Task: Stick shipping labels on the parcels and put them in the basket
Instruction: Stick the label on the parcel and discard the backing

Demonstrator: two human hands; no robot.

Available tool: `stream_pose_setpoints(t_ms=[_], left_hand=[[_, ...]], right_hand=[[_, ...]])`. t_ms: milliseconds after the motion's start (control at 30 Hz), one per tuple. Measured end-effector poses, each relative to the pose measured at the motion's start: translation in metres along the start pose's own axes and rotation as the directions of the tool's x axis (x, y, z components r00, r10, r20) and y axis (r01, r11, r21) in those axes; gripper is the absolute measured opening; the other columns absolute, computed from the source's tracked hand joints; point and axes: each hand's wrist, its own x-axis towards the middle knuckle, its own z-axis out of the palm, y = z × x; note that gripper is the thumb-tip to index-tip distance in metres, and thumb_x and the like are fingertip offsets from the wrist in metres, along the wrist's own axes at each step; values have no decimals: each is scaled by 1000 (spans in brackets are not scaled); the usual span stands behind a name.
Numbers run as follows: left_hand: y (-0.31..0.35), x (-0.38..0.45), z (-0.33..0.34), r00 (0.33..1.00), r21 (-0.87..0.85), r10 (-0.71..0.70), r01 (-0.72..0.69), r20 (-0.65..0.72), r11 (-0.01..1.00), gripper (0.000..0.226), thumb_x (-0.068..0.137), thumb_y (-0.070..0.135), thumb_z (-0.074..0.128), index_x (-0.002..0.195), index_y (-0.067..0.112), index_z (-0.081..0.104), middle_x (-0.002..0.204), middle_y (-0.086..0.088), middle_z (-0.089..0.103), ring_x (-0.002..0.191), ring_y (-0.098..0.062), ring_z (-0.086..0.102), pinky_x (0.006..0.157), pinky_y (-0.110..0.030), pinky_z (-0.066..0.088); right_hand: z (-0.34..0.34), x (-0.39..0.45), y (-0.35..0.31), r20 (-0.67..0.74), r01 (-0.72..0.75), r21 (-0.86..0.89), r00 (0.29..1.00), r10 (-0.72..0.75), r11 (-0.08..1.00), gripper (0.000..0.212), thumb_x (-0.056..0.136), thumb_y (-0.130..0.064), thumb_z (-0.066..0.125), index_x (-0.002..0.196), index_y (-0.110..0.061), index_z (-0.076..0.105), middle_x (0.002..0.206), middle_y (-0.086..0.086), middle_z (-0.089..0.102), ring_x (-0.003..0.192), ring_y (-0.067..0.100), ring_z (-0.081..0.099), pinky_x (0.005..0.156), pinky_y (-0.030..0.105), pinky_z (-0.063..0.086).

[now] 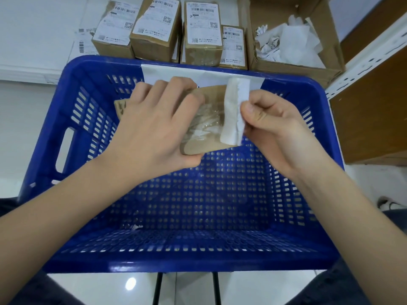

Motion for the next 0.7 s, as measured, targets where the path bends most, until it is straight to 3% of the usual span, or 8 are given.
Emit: stream_pose_setpoints(t_ms=[233,400,533,700], left_hand=[[4,-2,3,1000,82,21,-21,-7,996,68,67,49,67,116,4,52,117,-19,58,90,-36,58,75,-44,39],[5,-3,2,1000,91,15,-14,-13,996,65,67,47,66,113,4,52,117,-18,58,88,-36,58,72,-43,38],[7,-1,2,1000,85,-13,15,-20,996,66,66,48,68,112,1,55,117,-17,59,87,-35,59,72,-43,37],[9,-2,0,999,59,-3,5,-47,998,68,69,50,65,115,2,49,118,-18,58,89,-36,59,73,-44,38]], right_hand=[[6,0,2,-6,49,-216,999,-51,975,5,85,-9,60,85,-5,57,79,13,61,71,15,60,67,24,51],[13,-3,9,-108,145,-448,971,-215,882,8,88,-6,65,82,-9,60,75,24,62,68,39,56,60,42,49],[20,-6,13,-151,235,-572,912,-382,786,8,87,-12,68,82,-16,64,72,7,65,65,23,58,59,35,50],[21,-6,14,-156,256,-693,859,-487,674,4,88,-16,67,88,-16,64,66,1,59,63,17,56,58,28,48]])
